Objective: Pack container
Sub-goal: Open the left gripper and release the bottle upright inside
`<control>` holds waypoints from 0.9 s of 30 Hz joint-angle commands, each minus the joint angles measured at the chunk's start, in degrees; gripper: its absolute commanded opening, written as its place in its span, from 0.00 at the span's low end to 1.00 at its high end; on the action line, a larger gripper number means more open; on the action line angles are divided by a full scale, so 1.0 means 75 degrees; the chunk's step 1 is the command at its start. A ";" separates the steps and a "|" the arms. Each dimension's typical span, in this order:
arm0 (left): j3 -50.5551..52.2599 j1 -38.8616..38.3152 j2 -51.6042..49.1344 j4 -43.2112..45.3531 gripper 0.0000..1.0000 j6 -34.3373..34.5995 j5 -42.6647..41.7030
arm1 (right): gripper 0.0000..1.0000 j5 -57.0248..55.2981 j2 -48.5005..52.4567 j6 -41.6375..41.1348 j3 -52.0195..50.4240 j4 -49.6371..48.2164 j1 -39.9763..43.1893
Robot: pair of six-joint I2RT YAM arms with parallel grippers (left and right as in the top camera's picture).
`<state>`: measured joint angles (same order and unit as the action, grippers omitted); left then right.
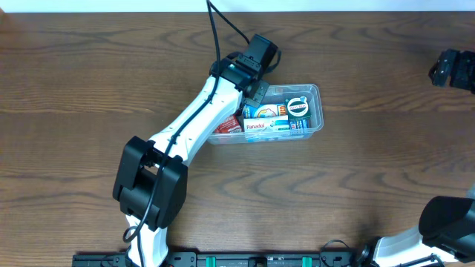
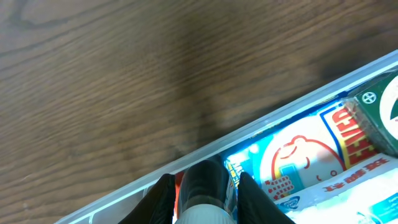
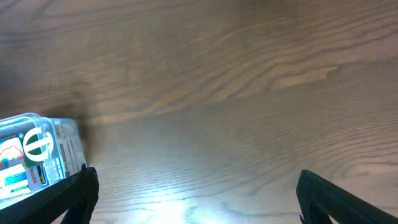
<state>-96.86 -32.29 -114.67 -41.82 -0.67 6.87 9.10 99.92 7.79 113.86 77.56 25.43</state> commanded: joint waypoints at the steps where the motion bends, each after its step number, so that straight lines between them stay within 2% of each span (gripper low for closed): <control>1: 0.0058 -0.0017 -0.0143 0.0128 0.06 -0.0131 -0.0265 | 0.99 0.0020 -0.0050 0.0000 0.0105 0.0009 0.0035; 6: 0.0277 -0.0017 -0.0143 0.0367 0.06 0.0245 -0.0262 | 0.99 0.0017 -0.0050 0.0000 0.0105 0.0009 0.0035; 15: 0.0860 0.0070 -0.0143 0.0796 0.06 0.0239 -0.0149 | 0.99 0.0020 -0.0050 0.0003 0.0105 0.0009 0.0035; 27: 0.0813 0.0085 0.0493 0.0711 0.06 0.0058 0.0259 | 0.99 0.0020 -0.0050 0.0003 0.0105 0.0009 0.0035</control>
<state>-91.48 -32.34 -112.42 -35.83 0.27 6.44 9.13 99.92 7.79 113.86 77.56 25.45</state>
